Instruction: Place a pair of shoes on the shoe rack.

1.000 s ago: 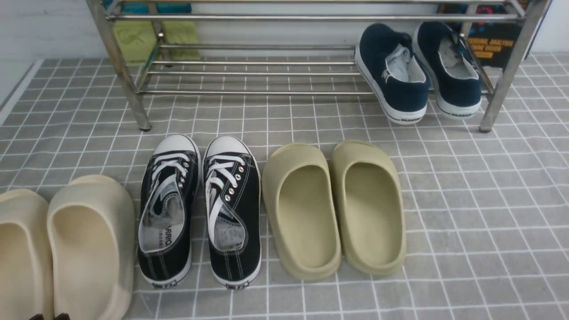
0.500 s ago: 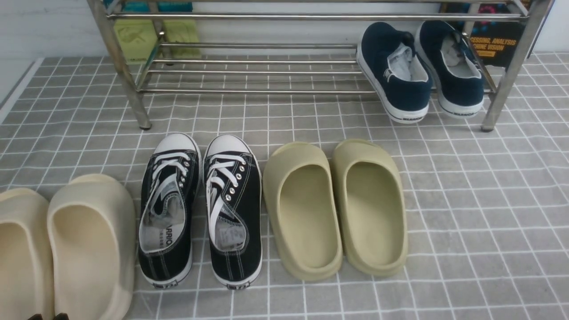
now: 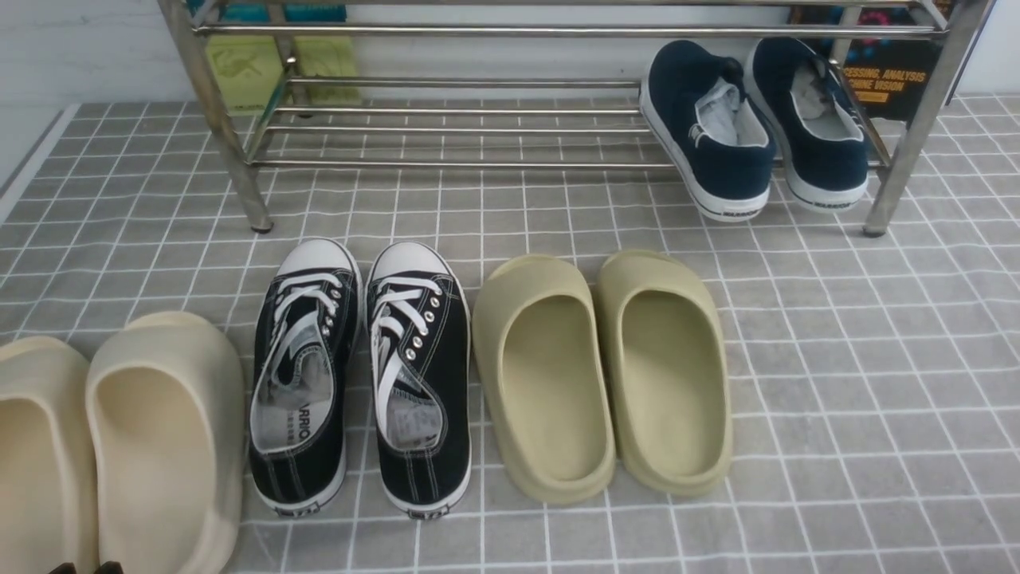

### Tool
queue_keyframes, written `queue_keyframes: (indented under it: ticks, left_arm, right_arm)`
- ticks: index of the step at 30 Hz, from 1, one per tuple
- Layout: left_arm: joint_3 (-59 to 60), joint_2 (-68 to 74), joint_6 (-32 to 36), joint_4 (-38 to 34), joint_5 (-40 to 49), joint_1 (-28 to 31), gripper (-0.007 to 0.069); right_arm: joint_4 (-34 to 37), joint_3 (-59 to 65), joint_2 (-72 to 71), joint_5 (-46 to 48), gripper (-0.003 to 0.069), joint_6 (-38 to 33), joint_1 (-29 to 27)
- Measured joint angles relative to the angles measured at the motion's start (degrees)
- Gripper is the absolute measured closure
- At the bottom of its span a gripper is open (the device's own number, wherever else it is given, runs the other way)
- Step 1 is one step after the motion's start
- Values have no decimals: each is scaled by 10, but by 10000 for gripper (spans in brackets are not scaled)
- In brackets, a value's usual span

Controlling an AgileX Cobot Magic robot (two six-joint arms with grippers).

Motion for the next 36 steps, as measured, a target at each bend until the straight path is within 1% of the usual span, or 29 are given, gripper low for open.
queue_keyframes:
  ticks: [5,10,36]
  left_arm:
    - [0,0,0,0,0,0,386]
    - [0,0,0,0,0,0,386]
    - [0,0,0,0,0,0,386]
  right_arm:
    - [14,-5,0,37,648,-8,0]
    - [14,-6,0,39,648,-28,0]
    - [14,-6,0,40,637,-30,0]
